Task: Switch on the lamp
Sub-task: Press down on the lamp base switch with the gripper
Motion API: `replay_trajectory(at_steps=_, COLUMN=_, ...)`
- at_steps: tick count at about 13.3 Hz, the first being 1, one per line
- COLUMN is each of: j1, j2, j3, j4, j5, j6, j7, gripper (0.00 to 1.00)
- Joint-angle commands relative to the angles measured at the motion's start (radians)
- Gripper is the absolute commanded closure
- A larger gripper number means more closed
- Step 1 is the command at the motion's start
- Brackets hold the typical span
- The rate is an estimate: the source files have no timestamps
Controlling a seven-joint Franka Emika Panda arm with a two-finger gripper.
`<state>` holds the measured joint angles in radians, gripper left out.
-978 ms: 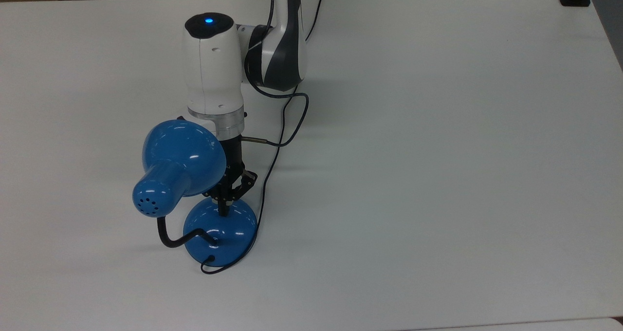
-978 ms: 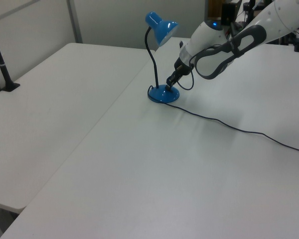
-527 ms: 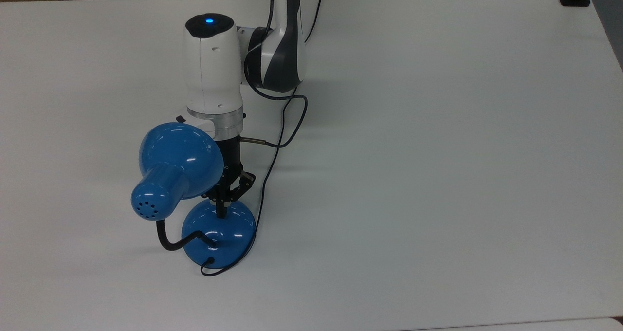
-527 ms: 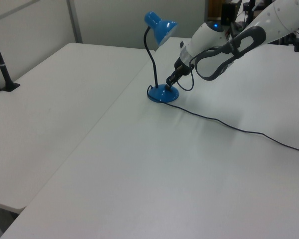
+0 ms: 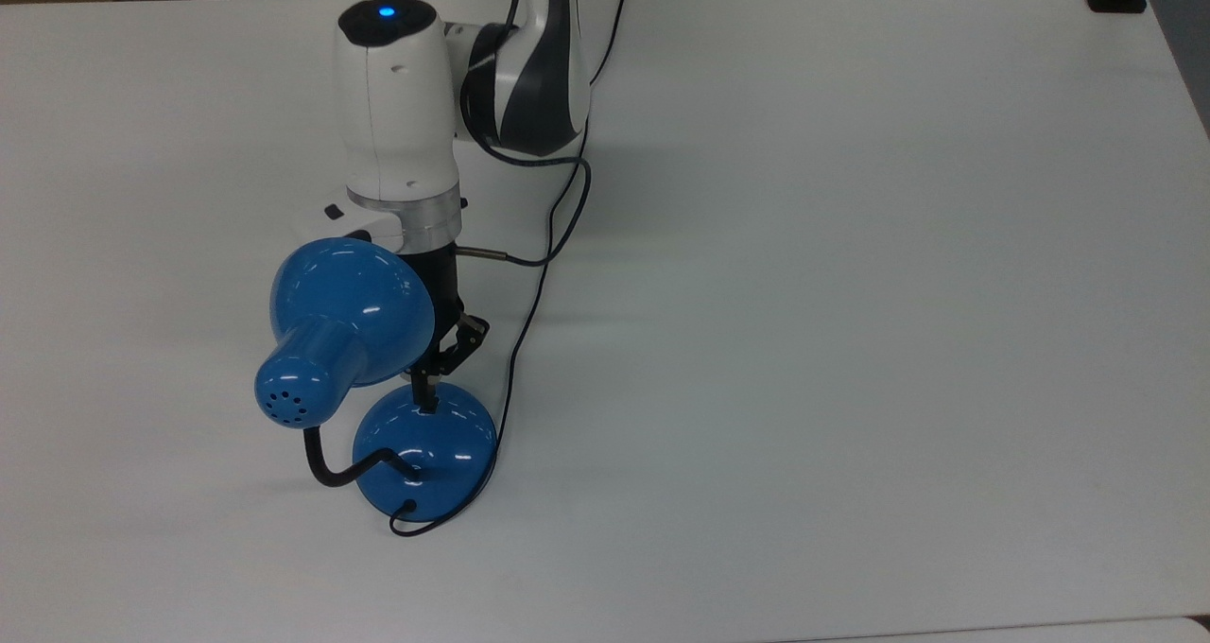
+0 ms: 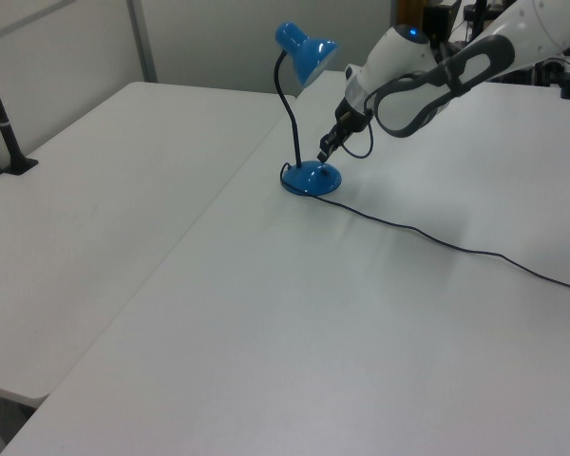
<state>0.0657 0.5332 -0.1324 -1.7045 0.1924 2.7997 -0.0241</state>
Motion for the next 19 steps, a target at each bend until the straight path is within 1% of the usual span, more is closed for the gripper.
replay_trajectory(at_steps=1, j1=-0.004, j2=-0.047, j3=0.008, j4=-0.050, j5=0.021, j6=-0.037, j7=-0.033, gripper=1.00)
replay_trajectory(at_steps=5, j1=-0.004, j2=-0.012, j3=0.010, j4=-0.037, j5=0.021, j6=-0.025, j7=-0.031, gripper=1.00)
replay_trajectory(at_steps=7, j1=-0.004, j2=0.010, j3=0.008, j4=-0.014, j5=0.022, j6=-0.020, j7=-0.027, gripper=1.00)
replay_trajectory(at_steps=13, j1=-0.012, j2=0.033, j3=0.008, j4=0.000, j5=0.024, j6=-0.015, j7=-0.022, gripper=1.00)
replay_trajectory(at_steps=15, j1=-0.014, j2=0.048, j3=0.008, j4=0.029, j5=0.027, j6=-0.015, j7=-0.020, gripper=1.00)
replay_trajectory(at_steps=19, j1=-0.014, j2=0.054, j3=0.008, j4=0.032, j5=0.024, j6=-0.015, j7=-0.016, gripper=1.00)
